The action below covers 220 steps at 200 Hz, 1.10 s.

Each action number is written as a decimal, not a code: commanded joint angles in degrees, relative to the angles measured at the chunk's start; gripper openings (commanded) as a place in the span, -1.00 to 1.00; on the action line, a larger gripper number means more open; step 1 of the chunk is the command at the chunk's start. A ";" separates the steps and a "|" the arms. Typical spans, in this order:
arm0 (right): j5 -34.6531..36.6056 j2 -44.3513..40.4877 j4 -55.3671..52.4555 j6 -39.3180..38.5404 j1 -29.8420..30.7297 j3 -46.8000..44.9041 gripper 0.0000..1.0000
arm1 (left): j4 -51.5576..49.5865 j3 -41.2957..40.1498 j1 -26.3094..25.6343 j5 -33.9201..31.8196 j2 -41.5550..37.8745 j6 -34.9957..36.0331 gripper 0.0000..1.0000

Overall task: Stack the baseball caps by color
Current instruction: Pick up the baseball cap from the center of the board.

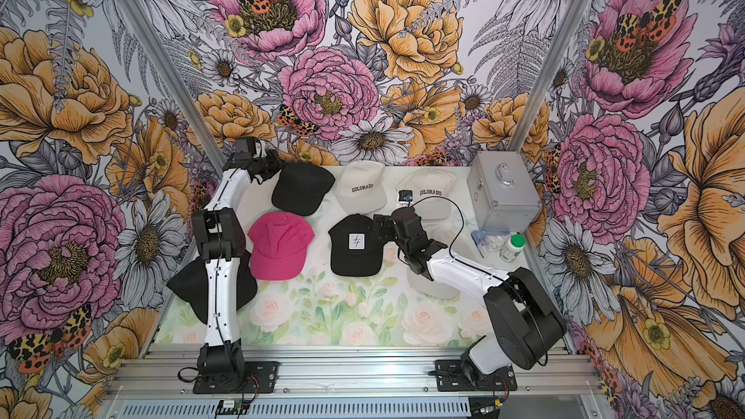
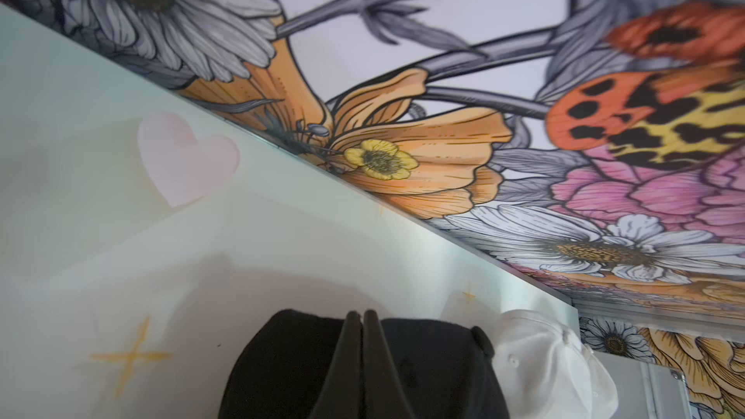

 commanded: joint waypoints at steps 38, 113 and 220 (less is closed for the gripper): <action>-1.88 -2.17 6.74 -2.71 -1.09 1.40 0.98 | 0.92 -3.79 -6.23 2.01 -13.73 3.69 -1.00; -19.34 -3.53 21.90 -4.80 -7.38 -0.80 0.98 | 0.96 -8.46 -12.92 4.75 -25.05 8.92 -1.00; -48.98 -6.58 16.48 7.26 -20.52 3.40 0.93 | 0.89 -25.56 -24.60 10.64 -41.48 20.90 -1.00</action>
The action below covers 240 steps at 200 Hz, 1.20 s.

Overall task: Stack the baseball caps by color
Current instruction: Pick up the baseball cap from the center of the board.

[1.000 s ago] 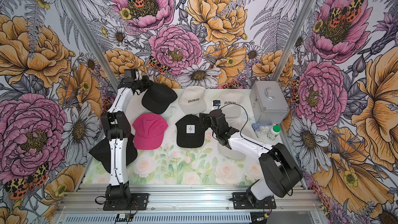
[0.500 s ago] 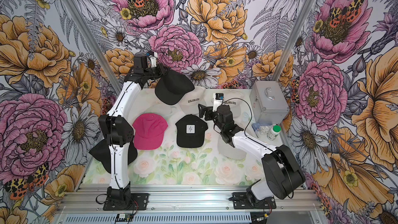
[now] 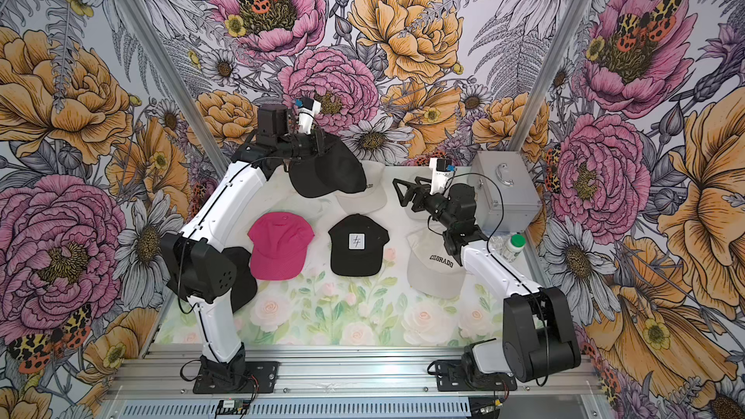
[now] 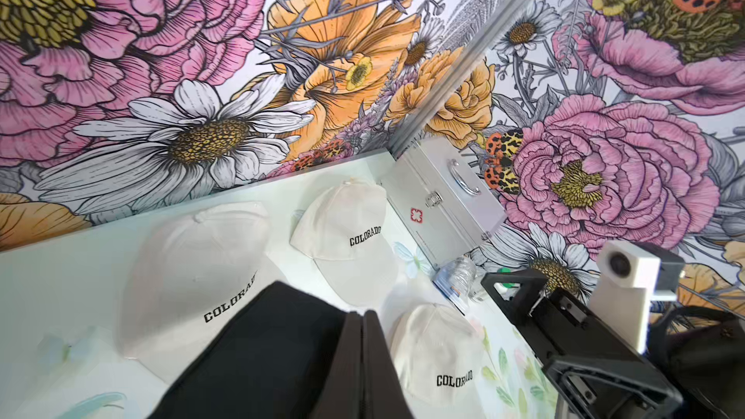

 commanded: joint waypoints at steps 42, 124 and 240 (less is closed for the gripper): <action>-9.35 -4.57 -1.60 6.59 0.36 0.02 0.90 | 0.92 -0.43 -7.20 6.54 -3.62 3.80 -1.00; -5.61 -14.03 -11.91 1.66 0.24 -2.69 0.92 | 0.94 2.91 -11.68 11.43 -1.99 3.76 -1.00; -18.80 -12.30 -11.29 -4.05 4.60 0.14 0.82 | 0.97 6.42 -14.81 12.80 0.35 2.40 -1.00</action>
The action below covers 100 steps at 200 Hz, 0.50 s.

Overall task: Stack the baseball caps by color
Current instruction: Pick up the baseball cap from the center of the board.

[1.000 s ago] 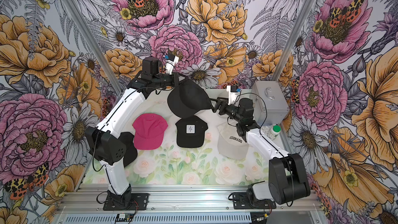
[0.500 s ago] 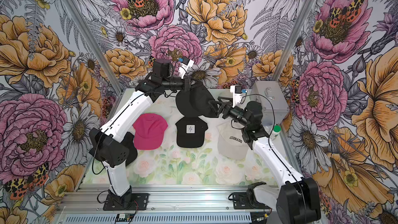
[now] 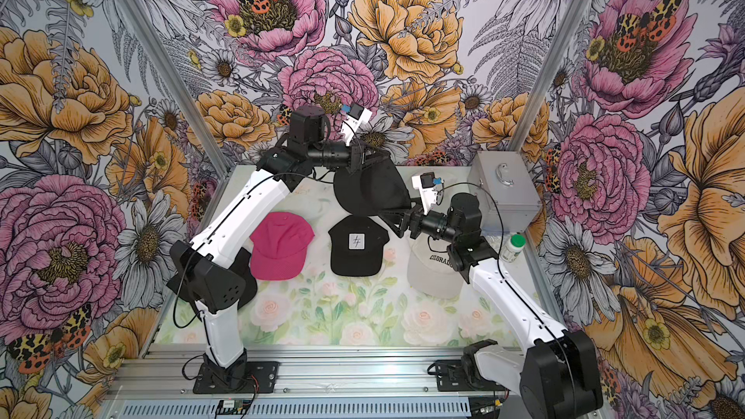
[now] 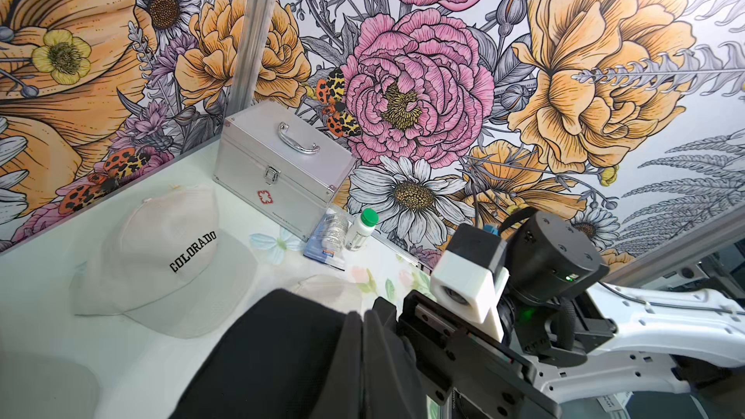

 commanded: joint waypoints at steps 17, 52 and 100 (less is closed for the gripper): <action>1.75 -0.49 5.49 -0.36 0.84 2.24 0.47 | 1.19 0.46 -0.55 -1.80 0.71 -0.29 -1.00; 1.61 -0.56 12.01 1.92 0.92 1.51 0.02 | 0.97 -0.53 0.43 -4.30 0.75 -0.16 -1.00; 2.40 0.05 13.12 2.20 1.46 2.74 0.12 | 0.77 -1.11 1.33 -4.51 1.19 0.30 -1.00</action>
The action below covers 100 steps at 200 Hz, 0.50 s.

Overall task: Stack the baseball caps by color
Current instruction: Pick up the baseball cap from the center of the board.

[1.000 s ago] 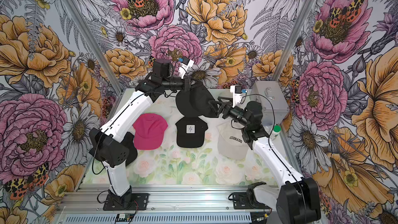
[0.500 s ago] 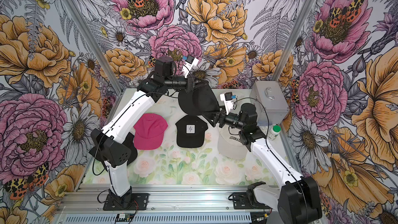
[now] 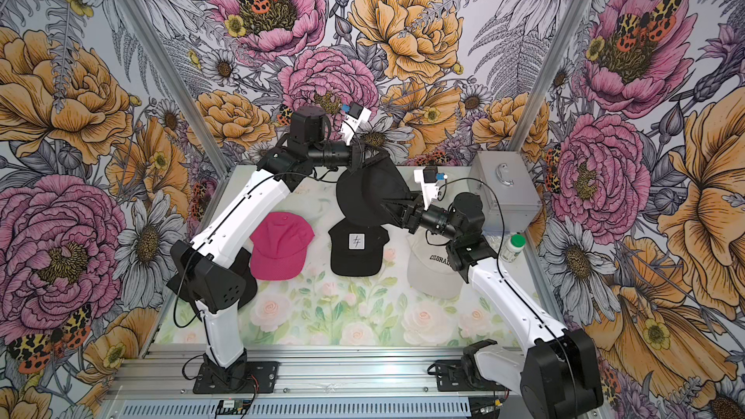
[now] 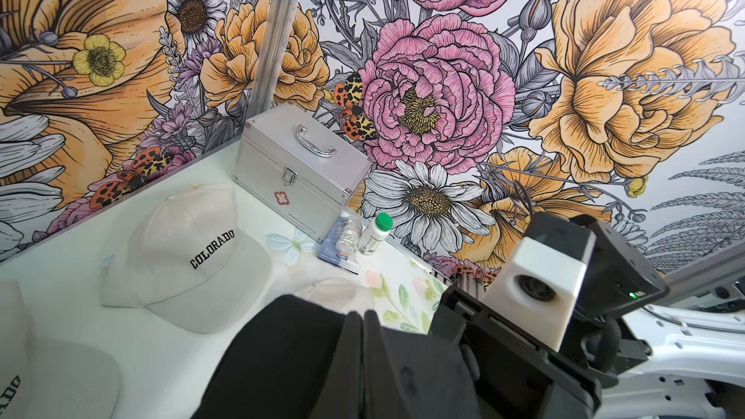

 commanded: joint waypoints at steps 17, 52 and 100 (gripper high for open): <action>1.63 0.36 3.32 -0.12 0.48 2.87 0.18 | 0.76 -0.51 1.11 -0.11 1.37 0.09 -1.00; 0.90 1.10 2.56 -1.09 0.50 3.73 0.22 | 0.75 -0.01 1.71 0.08 1.74 0.02 -1.00; 2.77 -0.04 -2.08 -4.72 0.38 3.79 0.12 | 0.82 2.17 2.35 4.51 3.61 -0.27 -1.00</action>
